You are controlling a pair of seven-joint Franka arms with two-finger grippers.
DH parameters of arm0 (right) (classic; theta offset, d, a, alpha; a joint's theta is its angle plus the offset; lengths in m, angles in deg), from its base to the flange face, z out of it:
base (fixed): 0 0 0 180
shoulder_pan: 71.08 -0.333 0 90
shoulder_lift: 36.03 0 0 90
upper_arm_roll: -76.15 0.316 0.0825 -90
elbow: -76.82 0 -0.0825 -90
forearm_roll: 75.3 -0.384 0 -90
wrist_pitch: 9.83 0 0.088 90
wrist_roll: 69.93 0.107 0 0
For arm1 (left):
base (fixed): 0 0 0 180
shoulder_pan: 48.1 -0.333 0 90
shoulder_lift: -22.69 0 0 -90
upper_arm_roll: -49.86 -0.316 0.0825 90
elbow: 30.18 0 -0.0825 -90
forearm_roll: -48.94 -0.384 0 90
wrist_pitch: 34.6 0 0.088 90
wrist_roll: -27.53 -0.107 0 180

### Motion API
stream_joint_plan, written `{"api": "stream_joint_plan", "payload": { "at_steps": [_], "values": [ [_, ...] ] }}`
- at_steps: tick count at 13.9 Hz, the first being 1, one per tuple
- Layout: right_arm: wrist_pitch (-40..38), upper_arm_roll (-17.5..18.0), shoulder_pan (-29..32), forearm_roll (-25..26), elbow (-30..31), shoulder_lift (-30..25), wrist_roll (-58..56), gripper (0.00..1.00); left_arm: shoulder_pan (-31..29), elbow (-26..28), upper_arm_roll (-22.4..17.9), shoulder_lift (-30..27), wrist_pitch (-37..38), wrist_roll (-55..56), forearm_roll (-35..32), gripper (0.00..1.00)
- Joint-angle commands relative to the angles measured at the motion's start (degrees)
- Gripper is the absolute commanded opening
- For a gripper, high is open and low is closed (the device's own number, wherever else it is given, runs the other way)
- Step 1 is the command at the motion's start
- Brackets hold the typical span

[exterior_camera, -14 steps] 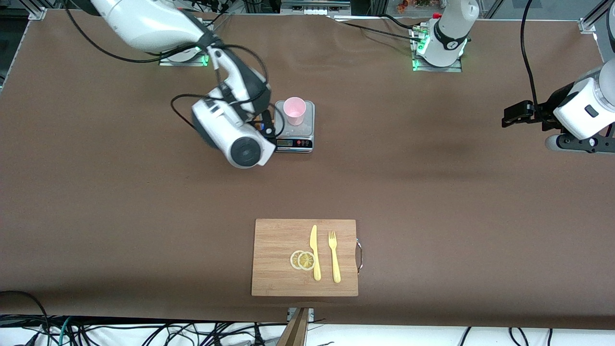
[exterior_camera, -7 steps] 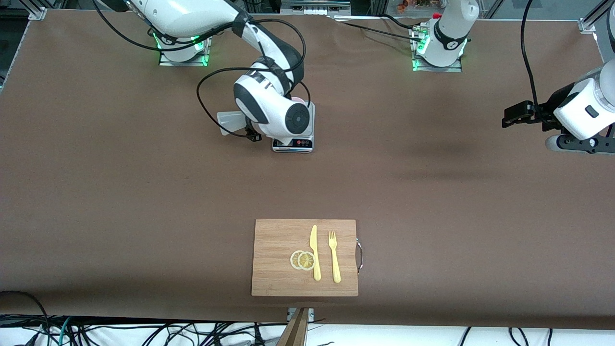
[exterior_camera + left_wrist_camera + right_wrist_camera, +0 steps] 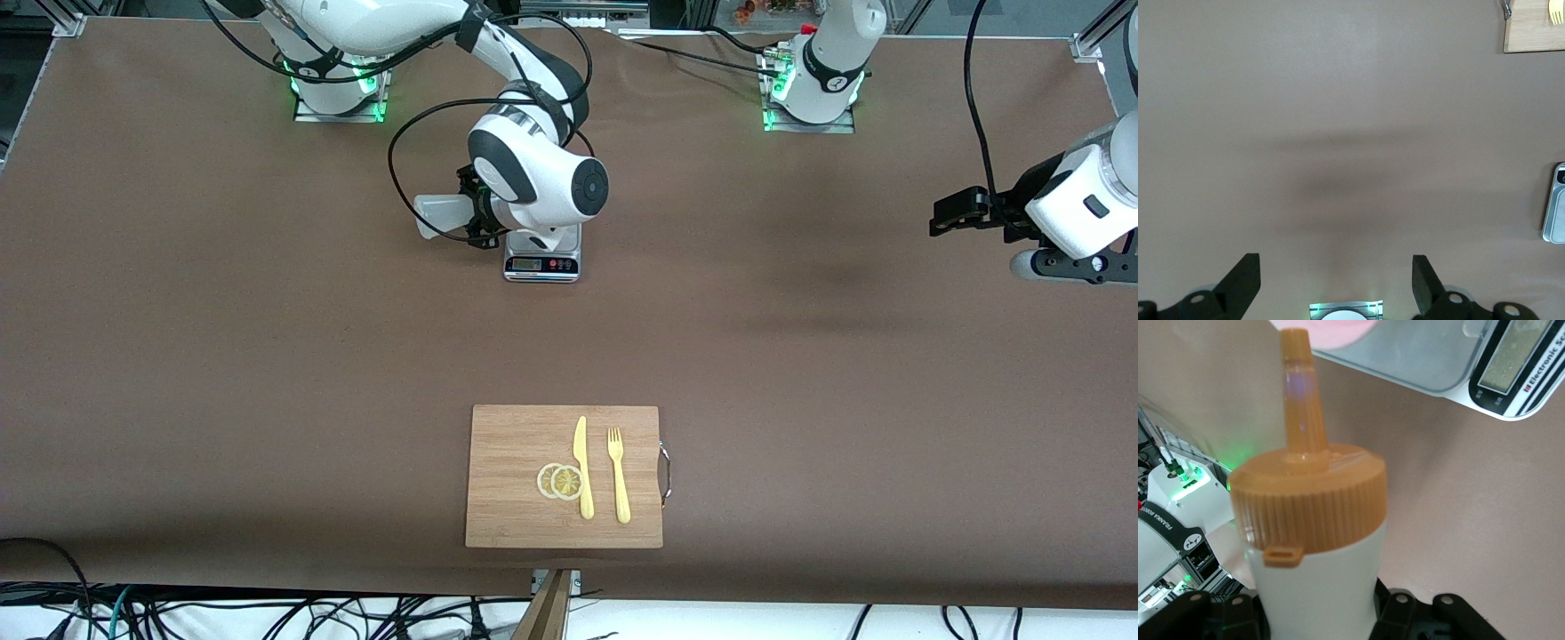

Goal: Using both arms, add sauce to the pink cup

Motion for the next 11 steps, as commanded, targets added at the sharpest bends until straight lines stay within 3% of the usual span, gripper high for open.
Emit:
{"api": "stream_joint_plan", "payload": {
  "at_steps": [1, 11],
  "values": [
    [-1.3, -0.2, -1.6, 2.5, -0.9, 0.5, 2.3, 0.0, 0.0, -2.2, 0.1, 1.0, 1.3, -1.3, -0.7, 1.0],
    [-3.5, -0.2, -4.7, 6.5, -1.1, 1.0, 8.3, 0.0, 0.0, -2.2, 0.1, 1.0, 1.3, -1.3, -0.7, 1.0]
  ]
}}
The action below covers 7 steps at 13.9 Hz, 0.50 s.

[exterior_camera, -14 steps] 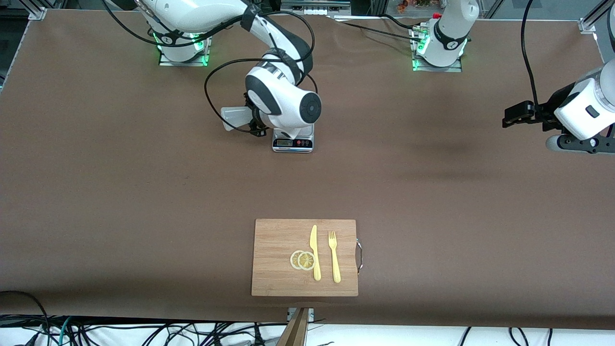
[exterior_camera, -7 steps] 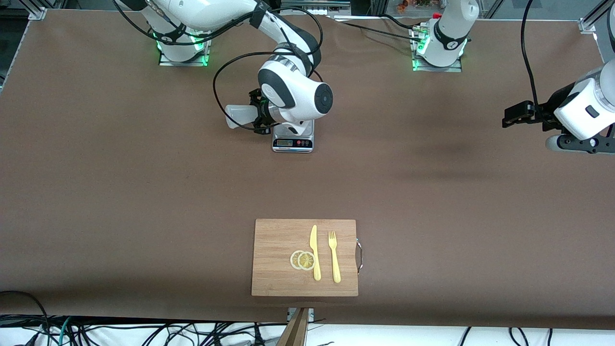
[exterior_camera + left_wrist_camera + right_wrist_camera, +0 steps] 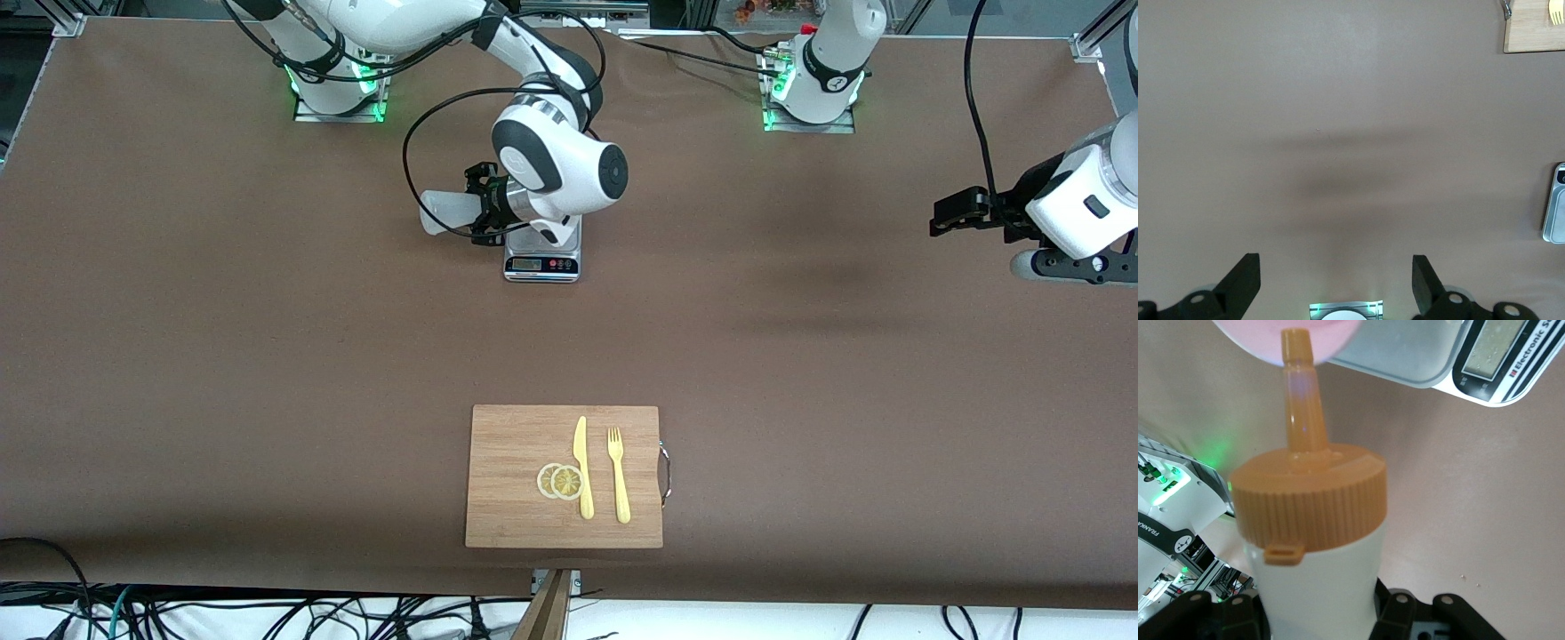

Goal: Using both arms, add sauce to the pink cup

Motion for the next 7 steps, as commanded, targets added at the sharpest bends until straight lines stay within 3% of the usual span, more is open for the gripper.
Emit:
{"api": "stream_joint_plan", "payload": {
  "at_steps": [1, 7],
  "values": [
    [-2.6, -0.1, -1.0, 1.2, -1.1, -0.1, 1.2, 0.0, 0.0, -2.2, 0.0, 1.0, 1.3, -1.3, -0.7, 1.0],
    [-4.6, 0.0, -2.2, 3.0, -2.3, -0.1, 2.5, 0.0, 0.1, -2.2, 0.1, 1.0, 1.3, -1.3, -0.7, 1.0]
  ]
}}
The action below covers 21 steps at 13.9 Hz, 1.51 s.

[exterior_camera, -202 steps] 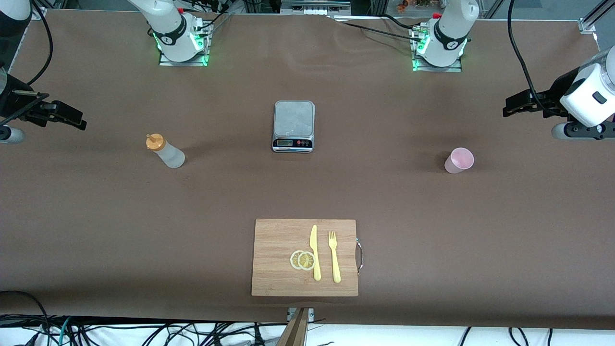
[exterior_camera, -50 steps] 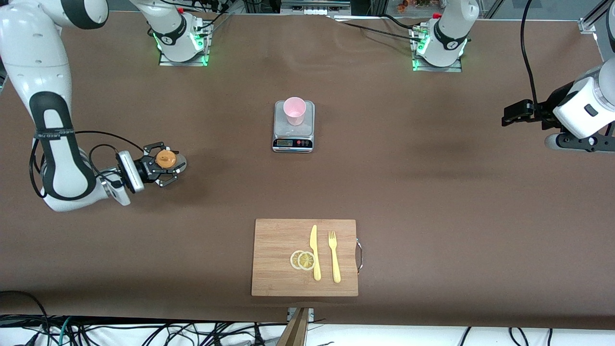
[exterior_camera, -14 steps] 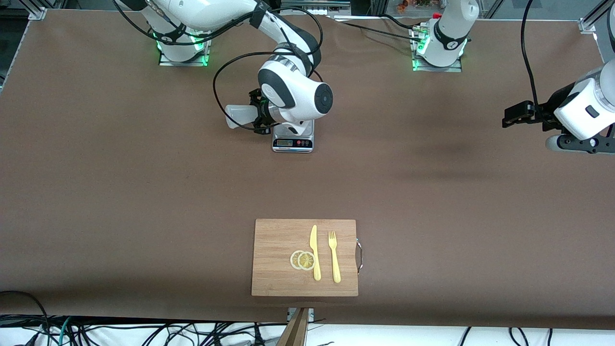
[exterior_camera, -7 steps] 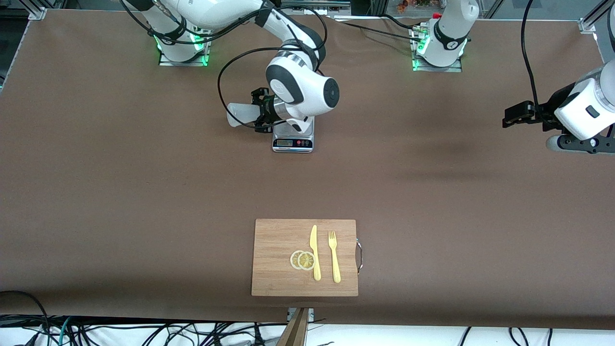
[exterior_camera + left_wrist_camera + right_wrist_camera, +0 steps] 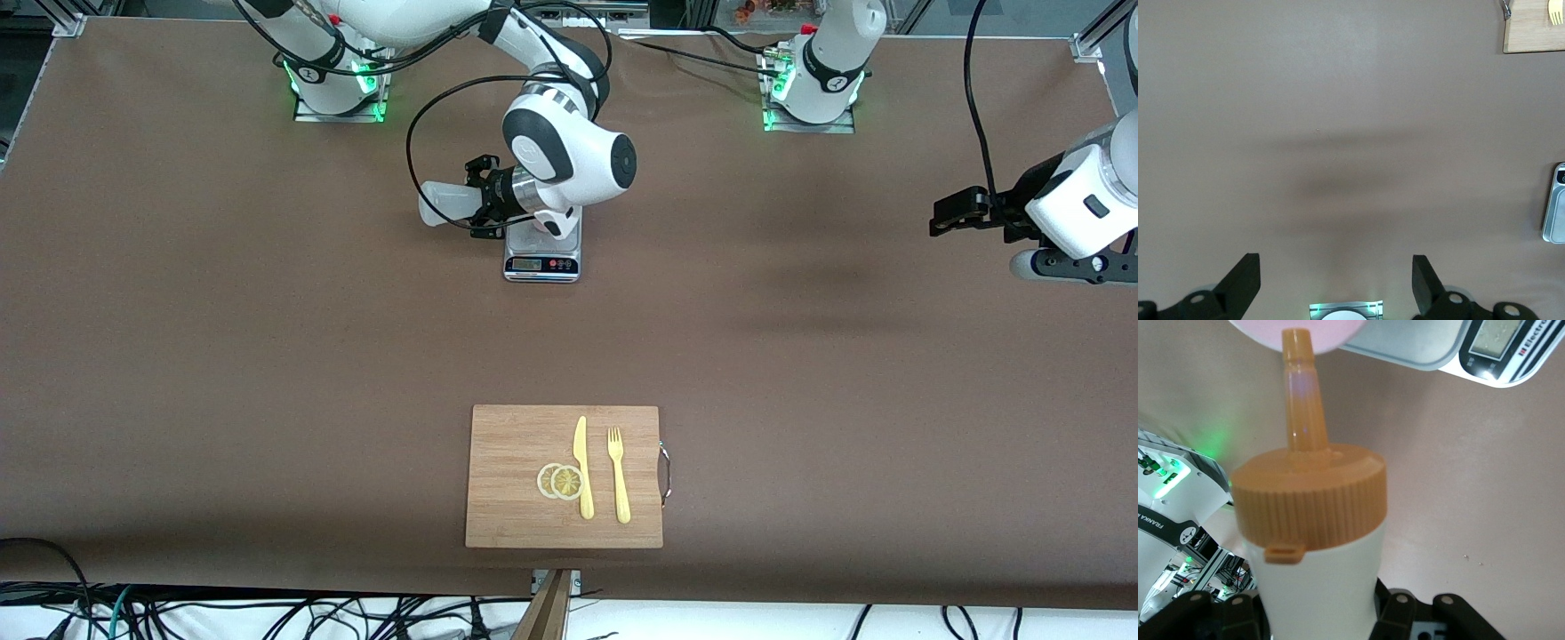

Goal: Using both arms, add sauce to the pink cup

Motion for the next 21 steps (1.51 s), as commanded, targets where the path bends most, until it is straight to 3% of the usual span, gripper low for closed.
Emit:
{"api": "stream_joint_plan", "payload": {
  "at_steps": [1, 10, 16, 20, 21],
  "values": [
    [-1.7, -0.1, -0.3, 0.8, -2.2, -0.1, -0.2, 0.0, 0.0, -2.2, 0.1, 1.0, 1.3, -1.3, -0.7, 1.0],
    [6.3, -0.5, 14.6, -15.2, -3.5, -0.2, -20.0, 0.0, 0.0, -2.2, 0.1, 1.0, 1.3, -1.3, -0.7, 1.0],
    [14.2, -0.6, 30.2, -30.6, -3.1, -0.6, -37.5, 0.0, 0.0, -2.2, 0.1, 1.1, 1.3, -1.4, -0.7, 1.0],
    [15.0, -0.8, 41.7, -42.9, -0.5, -1.7, -51.4, 0.0, 0.0, -2.8, 0.1, 1.3, 1.3, -1.3, -0.7, 1.0],
    [14.9, -2.5, 43.8, -46.7, 0.9, -1.9, -55.3, 0.0, 0.0, -2.8, 0.1, 1.4, 1.3, -1.3, -0.8, 1.0]
  ]
}}
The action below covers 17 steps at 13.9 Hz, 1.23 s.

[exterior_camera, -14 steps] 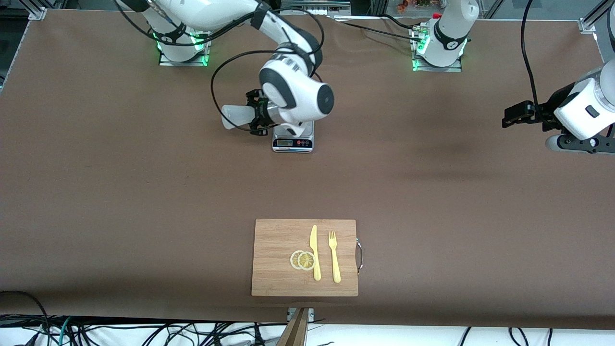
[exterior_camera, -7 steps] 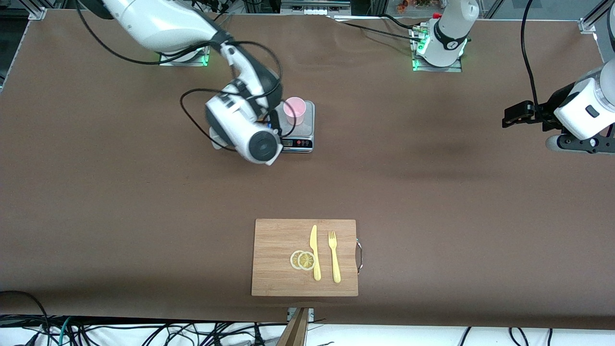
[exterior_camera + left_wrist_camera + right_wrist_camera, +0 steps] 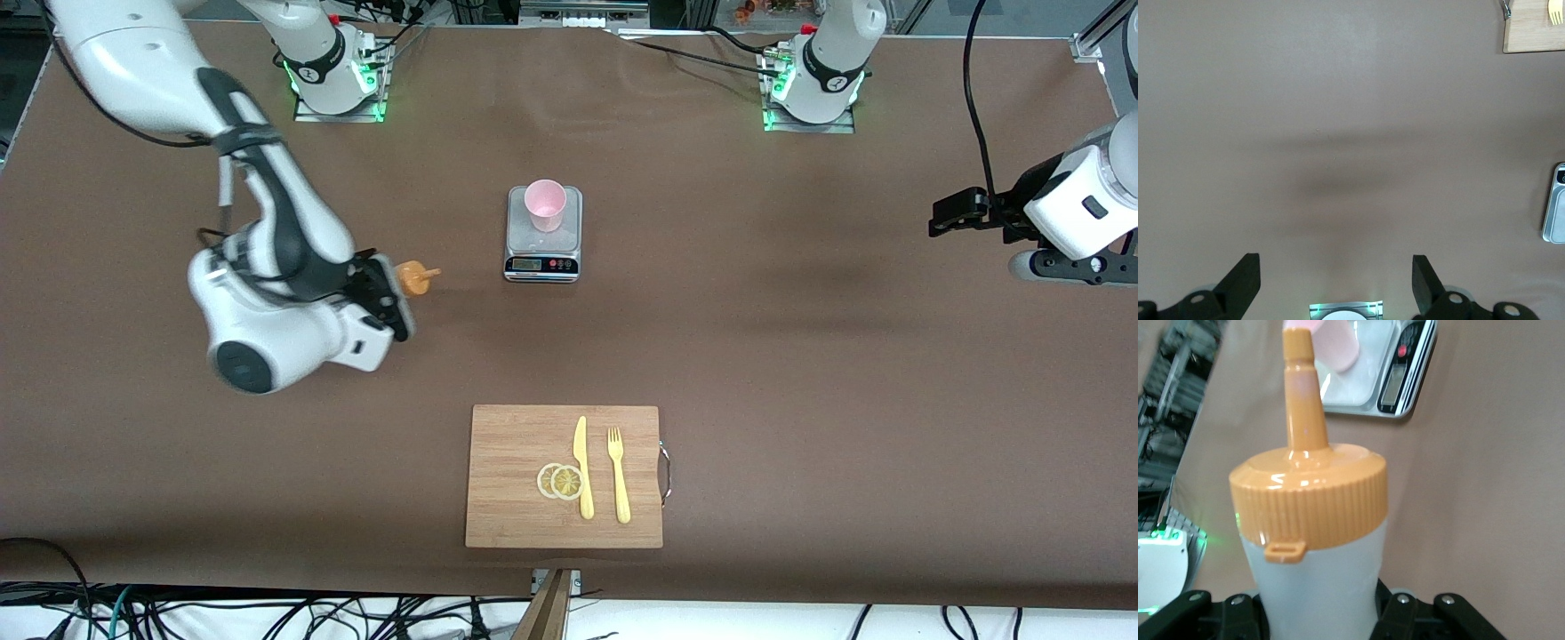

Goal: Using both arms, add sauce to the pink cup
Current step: 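Carry the bottle back upright and set it on the table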

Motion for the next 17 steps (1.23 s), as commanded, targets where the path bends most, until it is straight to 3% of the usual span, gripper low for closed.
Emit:
{"api": "stream_joint_plan", "payload": {
  "at_steps": [1, 4, 6, 12, 17],
  "values": [
    [0.0, -3.2, 5.6, -10.0, 4.7, -2.1, -11.1, 0.0, 0.1, -2.7, 0.0, 1.3, 1.3, -1.3, -0.8, 1.0],
    [-1.2, -10.1, 9.4, -22.6, 11.2, -2.2, -26.4, 0.0, 0.1, -2.7, 0.0, 1.3, 1.3, -1.3, -0.7, 1.0],
    [-2.8, -14.6, 10.3, -28.1, 15.6, -2.2, -35.8, 0.0, 0.1, -2.7, 0.0, 1.3, 1.3, -1.3, -0.8, 1.0],
    [-7.0, -22.2, 13.0, -31.0, 22.9, -1.1, -53.6, 0.0, 0.1, -2.7, 0.0, 1.3, 1.3, -1.3, -0.8, 1.0],
    [-6.8, -24.8, 14.2, -31.0, 25.0, 2.1, -61.0, 0.0, 0.1, -2.7, 0.1, 1.4, 1.3, -1.3, -0.8, 1.0]
  ]
}}
